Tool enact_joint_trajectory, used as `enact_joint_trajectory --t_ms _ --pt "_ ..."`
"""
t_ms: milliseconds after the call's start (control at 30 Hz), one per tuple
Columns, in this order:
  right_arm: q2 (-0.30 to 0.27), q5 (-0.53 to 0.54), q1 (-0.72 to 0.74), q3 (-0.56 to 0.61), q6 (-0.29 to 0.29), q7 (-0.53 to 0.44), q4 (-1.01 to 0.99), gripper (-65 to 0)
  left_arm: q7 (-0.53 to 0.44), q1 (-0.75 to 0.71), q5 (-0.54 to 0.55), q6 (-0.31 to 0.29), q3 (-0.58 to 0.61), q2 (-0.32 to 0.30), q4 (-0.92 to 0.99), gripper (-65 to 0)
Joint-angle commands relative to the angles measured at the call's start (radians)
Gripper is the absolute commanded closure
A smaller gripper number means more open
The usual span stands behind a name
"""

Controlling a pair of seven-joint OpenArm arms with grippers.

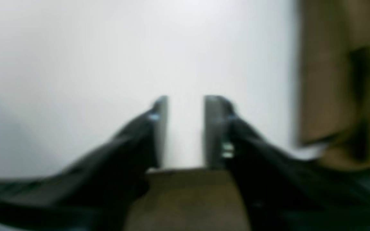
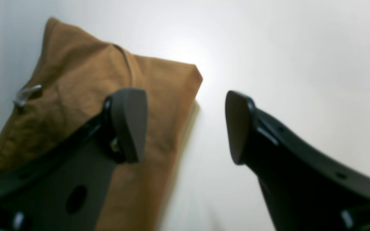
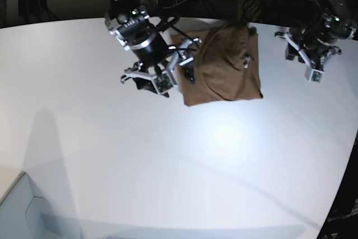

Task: Layout the t-shirt on the table in an organized manner, then fold the t-shirt properly
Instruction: 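Release the folded bundle and press its edges with both grippers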

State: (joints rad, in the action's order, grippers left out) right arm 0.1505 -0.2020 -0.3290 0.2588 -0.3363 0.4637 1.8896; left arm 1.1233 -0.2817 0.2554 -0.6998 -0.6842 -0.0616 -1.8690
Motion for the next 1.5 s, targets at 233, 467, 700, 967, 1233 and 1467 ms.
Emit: enact_joint_trajectory --t_ms 233,467,700,967,1233,1467 --pt "-0.047 0.008 -0.015 -0.020 -0.001 -0.023 0.083 -39.3 0.091 0.072 0.002 0.002 0.004 0.110 0.009 -51.4" --pt "-0.081 0.008 -0.026 -0.026 -0.001 -0.021 0.083 -39.3 0.153 0.105 0.055 0.002 -0.002 0.159 0.016 -51.8" --pt "-0.081 0.008 -0.029 -0.026 -0.001 -0.021 0.081 -39.3 0.217 0.105 0.327 0.002 -0.006 0.115 0.021 -51.8" --pt "-0.081 0.008 -0.029 -0.026 -0.001 -0.021 0.081 -39.3 0.219 0.112 0.361 0.002 -0.056 0.113 0.026 -51.8" --pt "-0.081 0.008 -0.029 -0.020 -0.001 -0.021 0.080 -39.3 0.215 0.143 0.370 0.002 -0.064 0.119 0.216 -51.8" --pt "-0.081 0.008 -0.031 -0.019 -0.001 -0.021 0.080 -39.3 0.226 0.135 0.396 0.002 -0.067 0.113 0.216 -51.8"
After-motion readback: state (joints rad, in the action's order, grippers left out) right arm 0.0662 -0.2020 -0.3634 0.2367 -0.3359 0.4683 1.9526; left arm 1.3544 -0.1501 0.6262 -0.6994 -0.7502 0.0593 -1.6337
